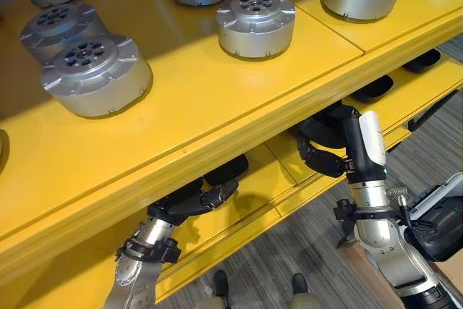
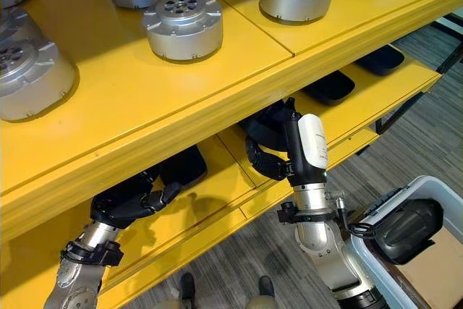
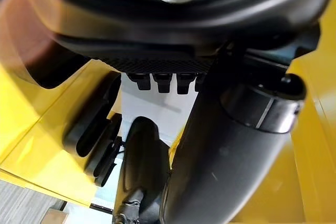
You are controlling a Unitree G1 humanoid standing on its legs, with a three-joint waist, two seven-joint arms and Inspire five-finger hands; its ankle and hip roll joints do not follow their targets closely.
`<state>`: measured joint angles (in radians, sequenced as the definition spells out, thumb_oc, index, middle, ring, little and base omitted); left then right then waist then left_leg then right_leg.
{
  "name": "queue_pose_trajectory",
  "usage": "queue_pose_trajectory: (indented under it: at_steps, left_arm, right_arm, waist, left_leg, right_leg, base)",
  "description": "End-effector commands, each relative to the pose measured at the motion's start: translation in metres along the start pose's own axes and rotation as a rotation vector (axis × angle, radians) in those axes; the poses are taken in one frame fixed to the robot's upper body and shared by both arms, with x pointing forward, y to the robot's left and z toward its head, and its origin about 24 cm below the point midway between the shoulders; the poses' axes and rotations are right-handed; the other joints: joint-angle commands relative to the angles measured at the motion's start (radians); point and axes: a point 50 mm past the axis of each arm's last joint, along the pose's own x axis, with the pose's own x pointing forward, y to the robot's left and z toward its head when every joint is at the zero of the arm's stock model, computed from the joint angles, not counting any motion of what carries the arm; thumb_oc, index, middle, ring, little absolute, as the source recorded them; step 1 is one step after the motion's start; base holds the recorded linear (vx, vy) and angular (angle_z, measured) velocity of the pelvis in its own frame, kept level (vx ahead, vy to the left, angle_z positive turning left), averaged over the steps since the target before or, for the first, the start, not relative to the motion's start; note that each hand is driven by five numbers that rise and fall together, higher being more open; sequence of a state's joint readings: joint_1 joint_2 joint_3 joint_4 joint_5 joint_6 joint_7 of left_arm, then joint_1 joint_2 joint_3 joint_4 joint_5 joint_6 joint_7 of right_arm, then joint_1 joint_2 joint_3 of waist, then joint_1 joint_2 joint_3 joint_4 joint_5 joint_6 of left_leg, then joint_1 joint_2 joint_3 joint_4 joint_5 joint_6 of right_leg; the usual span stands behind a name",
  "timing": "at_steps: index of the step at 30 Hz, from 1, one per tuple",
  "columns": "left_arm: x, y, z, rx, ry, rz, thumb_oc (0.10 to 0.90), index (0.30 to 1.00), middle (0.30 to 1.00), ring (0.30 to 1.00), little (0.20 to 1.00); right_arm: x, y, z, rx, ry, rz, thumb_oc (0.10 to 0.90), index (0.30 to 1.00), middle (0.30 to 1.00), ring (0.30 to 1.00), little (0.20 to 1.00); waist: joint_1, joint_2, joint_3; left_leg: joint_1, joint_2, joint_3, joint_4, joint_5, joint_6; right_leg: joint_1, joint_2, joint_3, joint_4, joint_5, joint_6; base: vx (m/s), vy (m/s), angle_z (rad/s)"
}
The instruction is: Move parts from the plastic box to the shelf.
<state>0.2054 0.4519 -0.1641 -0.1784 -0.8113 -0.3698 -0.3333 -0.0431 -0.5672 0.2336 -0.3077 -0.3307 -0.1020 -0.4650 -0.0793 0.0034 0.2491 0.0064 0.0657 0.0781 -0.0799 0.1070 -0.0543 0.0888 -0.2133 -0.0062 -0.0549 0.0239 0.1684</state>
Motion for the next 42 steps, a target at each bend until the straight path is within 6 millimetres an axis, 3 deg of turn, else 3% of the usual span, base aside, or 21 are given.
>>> queue_pose_trajectory:
  at_steps: [1, 3, 5, 6, 7, 9, 10, 12, 14, 19, 23, 26, 30, 32, 34, 36, 37, 38, 42]
  left_arm:
    - [0.024, -0.019, 0.033, 0.052, -0.194, -0.186, 0.9, 1.0, 1.0, 1.0, 1.0]
    - [0.024, -0.02, 0.032, 0.056, -0.186, -0.19, 0.9, 1.0, 1.0, 1.0, 1.0]
    - [0.025, -0.019, 0.028, 0.036, -0.175, -0.176, 0.9, 1.0, 1.0, 1.0, 1.0]
    - [0.025, -0.019, 0.028, 0.041, -0.167, -0.188, 0.9, 1.0, 1.0, 1.0, 1.0]
    - [0.025, -0.019, 0.027, 0.044, -0.164, -0.195, 0.9, 1.0, 1.0, 1.0, 1.0]
    - [0.027, -0.018, 0.031, 0.051, -0.176, -0.179, 0.9, 1.0, 1.0, 1.0, 1.0]
    - [0.029, -0.018, 0.036, 0.055, -0.19, -0.161, 0.9, 1.0, 1.0, 1.0, 1.0]
    - [0.034, -0.013, 0.037, 0.026, -0.206, -0.112, 0.9, 1.0, 1.0, 1.0, 1.0]
    - [0.036, -0.014, 0.034, -0.006, -0.211, -0.113, 0.9, 1.0, 1.0, 1.0, 1.0]
    - [0.037, -0.019, 0.025, -0.026, -0.194, -0.144, 0.9, 1.0, 1.0, 1.0, 1.0]
    - [0.039, -0.018, 0.022, -0.025, -0.183, -0.149, 0.9, 1.0, 1.0, 1.0, 1.0]
    - [0.038, -0.015, 0.019, -0.025, -0.153, -0.118, 0.9, 1.0, 1.0, 1.0, 1.0]
    - [0.028, -0.004, 0.014, 0.019, -0.108, -0.016, 0.9, 1.0, 1.0, 1.0, 1.0]
    - [0.024, 0.0, 0.017, 0.03, -0.126, -0.003, 0.9, 1.0, 1.0, 1.0, 1.0]
    - [0.021, -0.001, 0.016, -0.013, -0.13, -0.019, 0.9, 1.0, 1.0, 1.0, 1.0]
    - [0.023, -0.007, 0.011, -0.057, -0.12, -0.096, 0.9, 1.0, 1.0, 1.0, 1.0]
    - [0.024, -0.008, 0.011, -0.054, -0.123, -0.117, 0.9, 1.0, 1.0, 1.0, 1.0]
    - [0.025, -0.008, 0.011, -0.057, -0.128, -0.127, 0.9, 1.0, 1.0, 1.0, 1.0]
    - [0.025, -0.006, 0.015, -0.05, -0.159, -0.092, 0.9, 1.0, 1.0, 1.0, 1.0]
  right_arm:
    - [0.033, -0.025, 0.042, 0.058, -0.267, -0.181, 0.4, 0.3, 0.3, 0.3, 0.3]
    - [0.034, -0.025, 0.04, 0.064, -0.257, -0.185, 0.4, 0.3, 0.3, 0.3, 0.3]
    - [0.031, -0.024, 0.037, 0.07, -0.239, -0.198, 0.4, 0.3, 0.3, 0.3, 0.3]
    - [0.028, -0.024, 0.036, 0.066, -0.23, -0.211, 0.4, 0.3, 0.3, 0.3, 0.3]
    - [0.024, -0.025, 0.035, 0.068, -0.22, -0.215, 0.4, 0.3, 0.3, 0.3, 0.3]
    - [0.022, -0.026, 0.036, 0.084, -0.232, -0.207, 0.4, 0.3, 0.3, 0.3, 0.3]
    - [0.021, -0.026, 0.038, 0.09, -0.252, -0.2, 0.4, 0.3, 0.3, 0.3, 0.3]
    - [0.019, -0.025, 0.042, 0.091, -0.288, -0.191, 0.4, 0.3, 0.3, 0.3, 0.3]
    - [0.021, -0.023, 0.042, 0.074, -0.293, -0.192, 0.4, 0.3, 0.3, 0.3, 0.3]
    - [0.025, -0.02, 0.036, 0.062, -0.271, -0.191, 0.4, 0.3, 0.3, 0.3, 0.3]
    - [0.023, -0.02, 0.031, 0.063, -0.254, -0.19, 0.4, 0.3, 0.3, 0.3, 0.3]
    - [0.02, -0.017, 0.029, 0.075, -0.234, -0.196, 0.4, 0.3, 0.3, 0.3, 0.3]
    - [0.02, -0.018, 0.029, 0.088, -0.219, -0.22, 0.4, 0.3, 0.3, 0.3, 0.3]
    - [0.022, -0.019, 0.031, 0.093, -0.219, -0.231, 0.4, 0.3, 0.3, 0.3, 0.3]
    - [0.021, -0.019, 0.031, 0.082, -0.221, -0.232, 0.4, 0.3, 0.3, 0.3, 0.3]
    - [0.018, -0.024, 0.03, 0.042, -0.204, -0.255, 0.4, 0.3, 0.3, 0.3, 0.3]
    - [0.017, -0.025, 0.028, 0.031, -0.199, -0.257, 0.4, 0.3, 0.3, 0.3, 0.3]
    - [0.016, -0.026, 0.027, 0.027, -0.197, -0.254, 0.4, 0.3, 0.3, 0.3, 0.3]
    - [0.024, -0.02, 0.026, 0.036, -0.22, -0.225, 0.4, 0.3, 0.3, 0.3, 0.3]
  waist:
    - [0.013, 0.008, -0.059]
    - [0.011, 0.008, -0.057]
    - [-0.001, 0.016, -0.051]
    - [-0.017, 0.025, -0.048]
    - [-0.028, 0.035, -0.047]
    - [-0.028, 0.049, -0.046]
    - [-0.021, 0.042, -0.041]
    - [0.003, 0.015, -0.028]
    - [0.013, 0.013, -0.02]
    - [0.001, 0.018, -0.036]
    - [-0.016, 0.025, -0.057]
    - [-0.025, 0.036, -0.071]
    - [-0.008, 0.059, -0.045]
    - [0.007, 0.064, -0.024]
    - [0.012, 0.066, -0.011]
    - [-0.026, 0.079, -0.005]
    - [-0.039, 0.081, -0.006]
    - [-0.045, 0.08, -0.009]
    - [-0.039, 0.047, -0.01]
  left_leg:
    - [0.076, 0.024, 0.083, 0.083, -0.184, 0.034]
    - [0.073, 0.014, 0.083, 0.086, -0.188, 0.041]
    - [0.07, 0.004, 0.067, 0.088, -0.19, 0.055]
    - [0.063, 0.009, 0.049, 0.092, -0.187, 0.065]
    - [0.052, 0.017, 0.033, 0.09, -0.18, 0.078]
    - [0.038, 0.031, 0.02, 0.083, -0.164, 0.083]
    - [0.015, 0.019, 0.018, 0.095, -0.161, 0.078]
    - [-0.092, -0.006, -0.012, 0.187, -0.157, 0.072]
    - [-0.14, -0.003, -0.03, 0.221, -0.147, 0.051]
    - [-0.121, 0.047, -0.052, 0.158, -0.087, 0.011]
    - [-0.08, 0.064, -0.04, 0.119, -0.081, 0.003]
    - [-0.048, 0.056, -0.023, 0.111, -0.103, 0.012]
    - [-0.059, 0.031, -0.023, 0.13, -0.124, 0.035]
    - [-0.088, 0.03, -0.044, 0.131, -0.107, 0.024]
    - [-0.128, 0.044, -0.044, 0.132, -0.076, 0.007]
    - [-0.151, 0.098, 0.077, 0.123, -0.032, 0.0]
    - [-0.154, 0.116, 0.102, 0.129, -0.025, -0.003]
    - [-0.154, 0.135, 0.106, 0.141, -0.027, -0.005]
    - [-0.107, 0.19, 0.016, 0.228, -0.062, -0.005]
  right_leg:
    - [-0.045, -0.039, -0.088, 0.038, 0.013, 0.032]
    - [-0.051, -0.047, -0.082, 0.036, 0.027, 0.035]
    - [-0.086, -0.038, -0.022, 0.119, 0.022, 0.027]
    - [-0.105, 0.009, 0.037, 0.225, -0.033, 0.017]
    - [-0.14, 0.076, 0.061, 0.425, -0.089, 0.004]
    - [-0.198, 0.127, 0.058, 0.59, -0.115, -0.013]
    - [-0.219, 0.139, 0.052, 0.594, -0.15, -0.037]
    - [-0.159, 0.158, 0.018, 0.459, -0.2, -0.091]
    - [-0.134, 0.173, 0.016, 0.419, -0.244, -0.114]
    - [-0.067, 0.168, 0.018, 0.32, -0.23, -0.116]
    - [-0.051, 0.16, 0.014, 0.292, -0.218, -0.113]
    - [-0.055, 0.159, 0.008, 0.31, -0.231, -0.113]
    - [-0.119, 0.196, -0.018, 0.46, -0.307, -0.149]
    - [-0.148, 0.203, -0.027, 0.493, -0.33, -0.167]
    - [-0.15, 0.2, -0.039, 0.496, -0.335, -0.176]
    - [-0.147, 0.185, -0.089, 0.506, -0.35, -0.183]
    - [-0.148, 0.179, -0.103, 0.512, -0.354, -0.186]
    - [-0.155, 0.172, -0.109, 0.523, -0.356, -0.189]
    - [-0.194, 0.132, -0.071, 0.579, -0.349, -0.189]
  base:
    - [0.03, 0.125, 0.06]
    - [-0.02, 0.038, 0.03]
    - [-0.09, 0.011, 0.02]
    - [-0.17, 0.021, 0.06]
    - [-0.23, -0.009, 0.21]
    - [-0.23, -0.042, 0.75]
    - [-0.2, -0.142, 0.72]
    - [-0.25, -0.259, 0.26]
    - [-0.18, -0.132, 0.19]
    - [-0.04, -0.022, 0.03]
    - [-0.01, 0.014, 0.0]
    - [-0.06, -0.025, -0.11]
    - [-0.16, -0.091, 0.06]
    - [-0.29, -0.126, 0.07]
    - [-0.26, -0.059, 0.1]
    - [-0.26, 0.031, 0.36]
    - [-0.22, 0.071, 1.26]
    - [-0.15, 0.086, 1.52]
    - [-0.09, 0.128, 0.46]
